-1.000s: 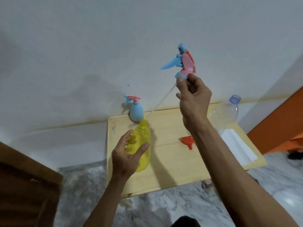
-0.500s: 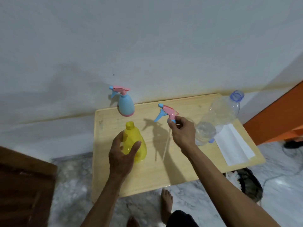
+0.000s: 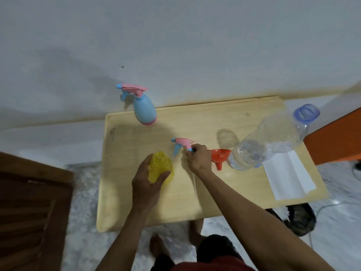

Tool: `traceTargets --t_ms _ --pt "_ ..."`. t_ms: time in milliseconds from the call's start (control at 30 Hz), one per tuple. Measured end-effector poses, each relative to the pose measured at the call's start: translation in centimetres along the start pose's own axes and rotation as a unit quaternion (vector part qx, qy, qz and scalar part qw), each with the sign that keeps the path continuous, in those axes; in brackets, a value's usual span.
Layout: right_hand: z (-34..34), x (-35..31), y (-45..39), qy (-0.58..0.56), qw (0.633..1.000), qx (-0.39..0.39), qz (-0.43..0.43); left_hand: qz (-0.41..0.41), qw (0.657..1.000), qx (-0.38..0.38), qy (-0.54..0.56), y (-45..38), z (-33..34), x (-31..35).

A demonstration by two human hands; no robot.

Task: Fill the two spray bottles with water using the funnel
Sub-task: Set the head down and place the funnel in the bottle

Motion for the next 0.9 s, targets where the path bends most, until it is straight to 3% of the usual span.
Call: traceTargets --t_ms 667,767,900 --pt "1.0 0.0 -1.2 0.071 0.997 -0.024 -0.017 0.008 1.0 -0.001 -0.013 0.0 0.7 -0.1" --pt "-0.4 -1.1 0.1 0.051 0.997 0.004 -0.055 0.014 1.0 0.003 -0.015 -0.1 0.6 -0.3" --pt "-3.7 -0.8 3.3 0.023 0.993 0.095 -0.063 0.021 1.0 0.008 -0.021 -0.1 0.6 -0.5"
Point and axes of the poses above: each hand's wrist, its own y-axis away from the middle knuckle, its own z-axis out of the palm, x = y × z, the point moved 6 cm from there along -y, towards the middle knuckle, and after that the axes turned 7 degrees about -z, right-handed, at the moved point
